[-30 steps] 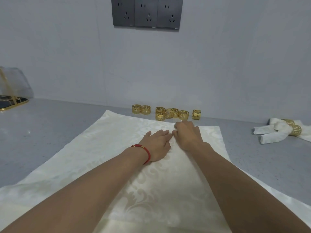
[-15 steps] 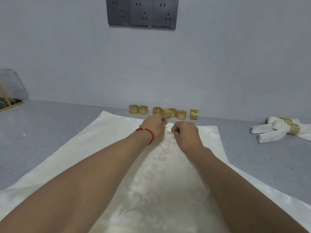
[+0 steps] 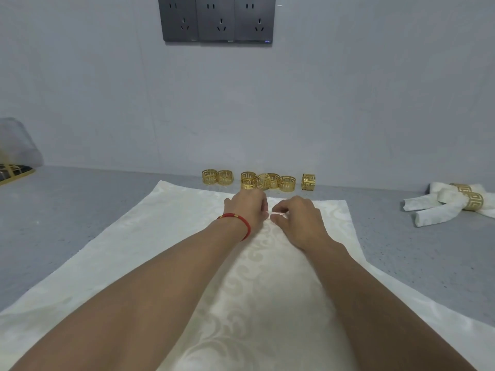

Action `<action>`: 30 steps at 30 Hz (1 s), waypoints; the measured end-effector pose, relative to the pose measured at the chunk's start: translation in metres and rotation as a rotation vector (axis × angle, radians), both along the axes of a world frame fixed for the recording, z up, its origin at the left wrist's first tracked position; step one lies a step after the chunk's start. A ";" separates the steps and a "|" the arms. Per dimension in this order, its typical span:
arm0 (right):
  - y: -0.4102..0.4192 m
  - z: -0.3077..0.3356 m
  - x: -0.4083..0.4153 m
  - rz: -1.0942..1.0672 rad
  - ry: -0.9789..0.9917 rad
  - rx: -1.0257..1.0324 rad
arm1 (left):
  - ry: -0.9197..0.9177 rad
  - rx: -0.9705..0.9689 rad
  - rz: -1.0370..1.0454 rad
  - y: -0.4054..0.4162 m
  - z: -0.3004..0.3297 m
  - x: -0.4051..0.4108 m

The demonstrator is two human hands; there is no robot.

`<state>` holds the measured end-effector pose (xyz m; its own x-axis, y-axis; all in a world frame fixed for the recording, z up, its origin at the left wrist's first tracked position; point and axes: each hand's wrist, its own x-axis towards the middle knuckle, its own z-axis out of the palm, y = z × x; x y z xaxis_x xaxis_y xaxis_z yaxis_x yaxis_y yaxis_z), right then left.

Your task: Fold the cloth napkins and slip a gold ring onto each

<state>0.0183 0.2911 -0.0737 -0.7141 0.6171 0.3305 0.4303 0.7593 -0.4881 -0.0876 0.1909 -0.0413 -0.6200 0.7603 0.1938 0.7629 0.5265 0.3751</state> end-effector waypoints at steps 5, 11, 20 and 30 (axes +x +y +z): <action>-0.004 0.006 0.004 -0.005 -0.034 0.165 | 0.073 0.002 -0.119 -0.011 0.003 -0.003; -0.009 0.019 0.008 0.082 -0.227 0.430 | 0.384 -0.141 -0.278 -0.014 0.009 -0.006; 0.000 0.003 0.014 0.071 0.019 -0.013 | 0.049 -0.009 -0.164 -0.017 -0.003 -0.010; -0.013 0.023 0.013 0.104 -0.326 0.575 | 0.351 -0.164 -0.209 -0.017 0.009 0.004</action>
<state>0.0316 0.2779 -0.0503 -0.8794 0.3297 0.3434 0.3978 0.9051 0.1498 -0.0838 0.1735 -0.0328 -0.3676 0.9008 0.2314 0.9257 0.3782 -0.0020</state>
